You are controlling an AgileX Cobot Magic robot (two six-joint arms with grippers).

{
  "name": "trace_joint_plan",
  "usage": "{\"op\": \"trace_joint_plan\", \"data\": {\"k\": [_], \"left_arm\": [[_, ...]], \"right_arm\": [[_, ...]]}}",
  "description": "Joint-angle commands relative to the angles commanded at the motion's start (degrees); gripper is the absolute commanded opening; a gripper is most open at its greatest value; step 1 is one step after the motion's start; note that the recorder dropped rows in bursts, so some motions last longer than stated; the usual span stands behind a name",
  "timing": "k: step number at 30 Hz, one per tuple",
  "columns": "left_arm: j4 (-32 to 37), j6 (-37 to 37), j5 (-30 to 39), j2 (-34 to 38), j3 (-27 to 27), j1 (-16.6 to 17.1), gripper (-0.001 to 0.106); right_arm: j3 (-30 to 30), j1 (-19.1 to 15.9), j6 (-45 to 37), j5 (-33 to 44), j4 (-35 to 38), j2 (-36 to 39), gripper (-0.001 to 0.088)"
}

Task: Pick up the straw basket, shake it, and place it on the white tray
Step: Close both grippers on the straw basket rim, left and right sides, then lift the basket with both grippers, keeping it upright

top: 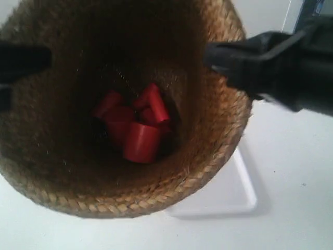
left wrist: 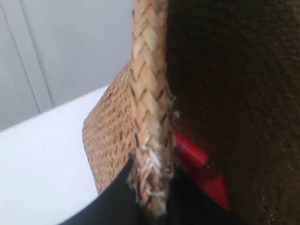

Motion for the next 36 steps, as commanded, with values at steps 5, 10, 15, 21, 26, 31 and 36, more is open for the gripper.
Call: {"op": "trace_joint_plan", "data": {"k": [5,10,15,21,26,31,36], "left_arm": [[-1.5,-2.0,1.3,6.2,2.7,0.0,0.000],[-1.3,-2.4,2.8,-0.3,-1.2,0.0,0.000],[-2.0,-3.0,-2.8,6.1,6.5,0.0,0.000],[-2.0,-3.0,6.2,-2.3,-0.1,-0.5,0.000],[-3.6,-2.7,-2.6,3.4,6.7,-0.5,0.000],[-3.5,-1.3,5.0,-1.9,0.0,-0.6,0.000],[-5.3,-0.3,-5.1,4.1,6.1,-0.6,0.000]], "right_arm": [[2.6,-0.1,0.5,-6.4,1.7,6.2,0.0000],[-3.8,0.2,-0.3,3.2,1.2,-1.1,0.0000],[3.4,0.2,-1.0,-2.6,0.9,11.9,0.0000],[-5.6,0.5,-0.2,10.2,1.0,3.6,0.0000],[2.4,-0.2,1.2,-0.8,-0.8,11.6,0.0000],[-5.9,0.0,2.6,9.6,0.7,4.7,0.0000],[1.1,-0.2,2.5,-3.4,-1.6,10.5,0.0000]]}}
